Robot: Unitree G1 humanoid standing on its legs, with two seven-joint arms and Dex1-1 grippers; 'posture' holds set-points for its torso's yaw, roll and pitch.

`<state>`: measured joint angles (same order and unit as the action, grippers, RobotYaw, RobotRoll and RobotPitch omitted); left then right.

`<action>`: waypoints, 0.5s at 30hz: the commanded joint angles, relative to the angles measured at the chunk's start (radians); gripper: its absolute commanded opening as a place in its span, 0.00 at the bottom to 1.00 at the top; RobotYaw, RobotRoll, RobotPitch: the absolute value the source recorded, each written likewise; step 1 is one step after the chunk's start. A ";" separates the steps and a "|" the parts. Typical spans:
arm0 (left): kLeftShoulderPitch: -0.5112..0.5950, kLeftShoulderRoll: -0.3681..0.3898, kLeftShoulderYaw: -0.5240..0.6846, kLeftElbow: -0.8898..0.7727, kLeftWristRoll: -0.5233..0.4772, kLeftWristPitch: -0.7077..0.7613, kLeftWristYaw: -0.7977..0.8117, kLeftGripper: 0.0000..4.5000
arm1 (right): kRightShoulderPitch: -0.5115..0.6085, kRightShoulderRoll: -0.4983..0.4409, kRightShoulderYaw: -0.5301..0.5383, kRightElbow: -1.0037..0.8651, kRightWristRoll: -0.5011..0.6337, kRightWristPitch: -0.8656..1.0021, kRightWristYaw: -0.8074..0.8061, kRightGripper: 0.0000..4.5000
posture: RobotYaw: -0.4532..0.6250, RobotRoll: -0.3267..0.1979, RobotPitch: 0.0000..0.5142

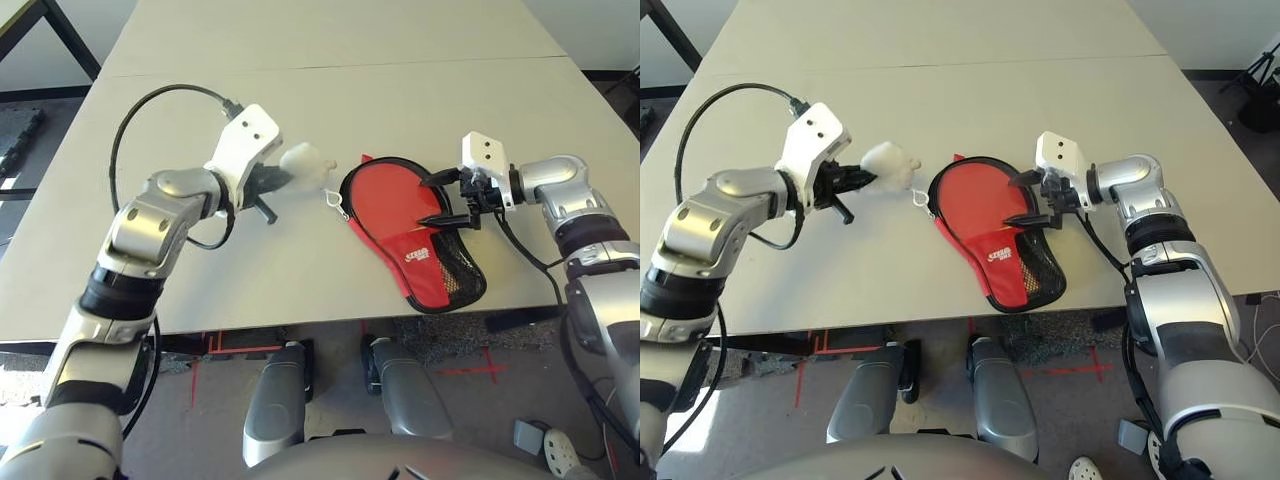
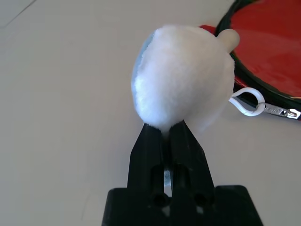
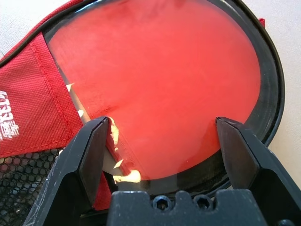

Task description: Store the ping-pong paddle in its case and zip it.

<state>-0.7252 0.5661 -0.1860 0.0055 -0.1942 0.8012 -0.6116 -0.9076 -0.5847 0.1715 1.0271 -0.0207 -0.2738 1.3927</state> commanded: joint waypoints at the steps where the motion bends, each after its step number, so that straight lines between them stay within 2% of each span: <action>1: -0.077 -0.053 -0.022 0.144 0.065 -0.067 0.043 0.00 | 0.079 0.002 0.048 0.025 -0.063 0.010 -0.015 1.00 | 0.53 0.62 0.43; 6: -0.181 -0.140 -0.033 0.335 0.114 -0.162 0.054 0.00 | 0.105 0.000 0.048 -0.005 -0.062 0.019 -0.016 1.00 | 0.52 0.62 0.45; 15: -0.469 -0.312 0.019 0.934 0.197 -0.545 0.191 0.00 | 0.154 -0.008 0.045 -0.061 -0.060 0.037 -0.014 1.00 | 0.49 0.62 0.47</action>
<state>-1.1516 0.2695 -0.1953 0.8486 -0.0217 0.3350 -0.4665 -0.8346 -0.5990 0.1464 0.9210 -0.0088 -0.2607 1.3801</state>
